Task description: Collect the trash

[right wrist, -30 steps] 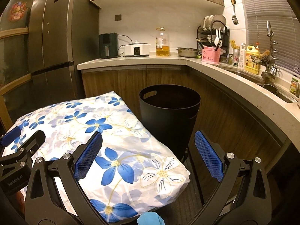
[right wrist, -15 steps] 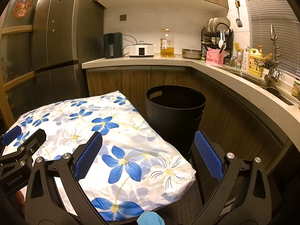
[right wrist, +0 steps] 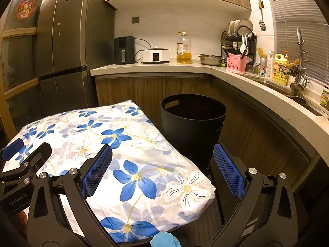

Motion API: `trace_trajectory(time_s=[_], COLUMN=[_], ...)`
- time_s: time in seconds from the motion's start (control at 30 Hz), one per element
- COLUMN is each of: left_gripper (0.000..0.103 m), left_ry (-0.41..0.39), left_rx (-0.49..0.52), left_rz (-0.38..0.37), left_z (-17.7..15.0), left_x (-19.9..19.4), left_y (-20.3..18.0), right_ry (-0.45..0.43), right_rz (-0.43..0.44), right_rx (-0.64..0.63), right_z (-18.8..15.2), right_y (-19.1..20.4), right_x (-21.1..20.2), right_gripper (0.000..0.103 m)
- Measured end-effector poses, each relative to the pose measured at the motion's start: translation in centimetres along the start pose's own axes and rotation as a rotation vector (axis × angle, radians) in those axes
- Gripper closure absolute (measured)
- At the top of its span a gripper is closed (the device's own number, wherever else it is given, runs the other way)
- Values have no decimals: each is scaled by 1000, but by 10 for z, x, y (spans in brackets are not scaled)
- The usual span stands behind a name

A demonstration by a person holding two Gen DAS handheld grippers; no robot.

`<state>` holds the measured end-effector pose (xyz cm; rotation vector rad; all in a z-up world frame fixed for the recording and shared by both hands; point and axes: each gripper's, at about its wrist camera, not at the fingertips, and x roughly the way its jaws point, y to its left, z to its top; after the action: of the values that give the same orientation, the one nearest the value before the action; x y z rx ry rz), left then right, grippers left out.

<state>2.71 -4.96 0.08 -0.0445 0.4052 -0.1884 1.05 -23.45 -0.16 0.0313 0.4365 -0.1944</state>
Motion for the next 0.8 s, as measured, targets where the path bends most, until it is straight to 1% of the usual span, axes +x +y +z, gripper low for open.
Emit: trace_trajectory(time_s=[0.8], left_gripper=[6], left_ry=[0], left_rx=[6], left_rz=[6], left_z=[-1], left_x=[0], left_y=[1], right_ry=[0], right_rz=[1], right_rx=[-1], right_z=[-1], right_y=[1], right_x=[0], right_gripper=[5])
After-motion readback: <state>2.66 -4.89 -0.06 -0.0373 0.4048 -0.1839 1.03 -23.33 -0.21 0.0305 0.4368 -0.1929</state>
